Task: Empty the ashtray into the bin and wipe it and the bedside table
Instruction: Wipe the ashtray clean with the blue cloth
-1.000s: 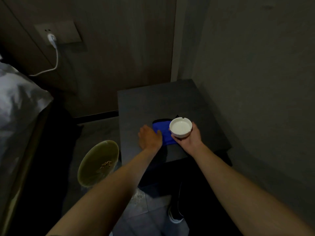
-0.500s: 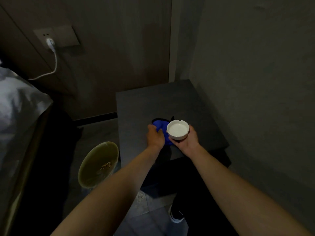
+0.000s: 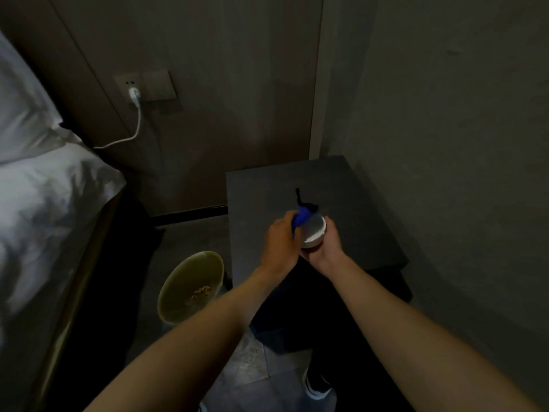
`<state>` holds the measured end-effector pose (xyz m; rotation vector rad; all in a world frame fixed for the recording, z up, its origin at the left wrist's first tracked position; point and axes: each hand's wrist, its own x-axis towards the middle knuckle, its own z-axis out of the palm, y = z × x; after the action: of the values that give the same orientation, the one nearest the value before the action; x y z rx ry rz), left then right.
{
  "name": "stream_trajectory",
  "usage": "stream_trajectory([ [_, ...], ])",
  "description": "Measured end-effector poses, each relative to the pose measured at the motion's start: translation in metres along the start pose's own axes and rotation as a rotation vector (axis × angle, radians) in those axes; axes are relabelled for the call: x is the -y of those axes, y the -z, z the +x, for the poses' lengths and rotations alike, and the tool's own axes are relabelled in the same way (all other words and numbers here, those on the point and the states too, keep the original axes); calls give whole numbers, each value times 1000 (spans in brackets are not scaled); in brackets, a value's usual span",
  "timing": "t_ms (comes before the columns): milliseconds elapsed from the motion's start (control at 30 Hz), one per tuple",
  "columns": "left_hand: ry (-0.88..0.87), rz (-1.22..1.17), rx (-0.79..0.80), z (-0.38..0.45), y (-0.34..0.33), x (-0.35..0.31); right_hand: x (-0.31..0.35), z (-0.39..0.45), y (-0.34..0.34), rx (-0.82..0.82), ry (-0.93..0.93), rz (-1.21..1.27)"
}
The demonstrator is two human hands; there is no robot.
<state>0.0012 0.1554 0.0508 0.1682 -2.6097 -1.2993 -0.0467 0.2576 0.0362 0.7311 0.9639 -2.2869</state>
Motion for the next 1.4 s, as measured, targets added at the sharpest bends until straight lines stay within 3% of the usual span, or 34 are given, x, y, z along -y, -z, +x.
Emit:
stream_trajectory([
  [67,-72,173,6,-7,5,-4,-2,-7,-4,19,1,-4],
  [200,-179,161,14,-15,15,-11,-4,-14,-6,32,11,-61],
  [367,-64,60,-83,0,29,2,-7,-21,-10,29,-33,-63],
  [633,6,83,8,4,46,17,-14,-32,-19,46,-49,-251],
  [833,-13,31,210,11,57,17,-16,-38,-19,39,-27,-405],
  [1033,-149,237,313,15,61,15,-18,-48,-19,22,-41,-594],
  [1233,-328,641,399,18,71,3,-19,-50,-18,18,-59,-707],
  [1400,-187,544,326,17,75,9,-21,-51,-30,-17,19,-793],
])
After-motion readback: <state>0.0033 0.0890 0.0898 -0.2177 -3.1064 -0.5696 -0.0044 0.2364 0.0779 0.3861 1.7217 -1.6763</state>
